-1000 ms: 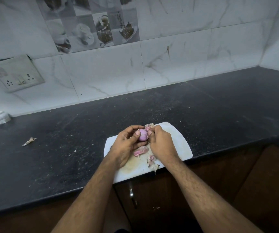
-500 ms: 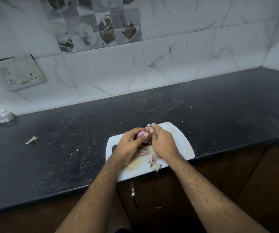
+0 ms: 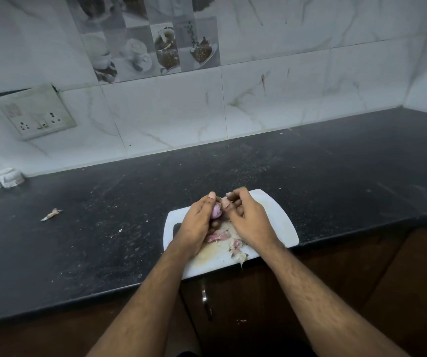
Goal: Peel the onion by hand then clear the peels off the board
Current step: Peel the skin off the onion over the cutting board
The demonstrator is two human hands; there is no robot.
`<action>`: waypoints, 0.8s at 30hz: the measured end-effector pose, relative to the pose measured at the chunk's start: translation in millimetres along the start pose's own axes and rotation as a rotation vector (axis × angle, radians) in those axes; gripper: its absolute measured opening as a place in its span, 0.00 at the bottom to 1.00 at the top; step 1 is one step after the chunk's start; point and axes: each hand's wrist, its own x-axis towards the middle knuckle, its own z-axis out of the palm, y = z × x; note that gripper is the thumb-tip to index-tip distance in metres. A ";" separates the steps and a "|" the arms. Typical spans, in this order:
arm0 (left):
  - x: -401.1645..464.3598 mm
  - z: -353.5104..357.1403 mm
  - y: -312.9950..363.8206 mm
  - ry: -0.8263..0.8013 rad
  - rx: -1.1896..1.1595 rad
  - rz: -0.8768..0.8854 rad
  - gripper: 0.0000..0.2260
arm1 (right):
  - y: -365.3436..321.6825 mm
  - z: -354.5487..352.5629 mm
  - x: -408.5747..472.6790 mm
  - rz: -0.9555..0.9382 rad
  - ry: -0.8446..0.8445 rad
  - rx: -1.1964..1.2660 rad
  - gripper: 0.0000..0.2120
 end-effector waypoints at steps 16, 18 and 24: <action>-4.7 7.0 -1.0 -0.048 0.175 0.046 0.20 | 1.3 6.9 -4.0 -0.061 -0.007 -0.170 0.17; -3.9 6.4 -1.8 -0.036 0.208 0.074 0.15 | 0.6 5.6 -2.2 -0.018 -0.023 -0.176 0.17; -3.1 -2.9 -3.3 0.142 -0.019 0.029 0.11 | 8.0 -4.6 1.1 0.162 0.059 0.191 0.14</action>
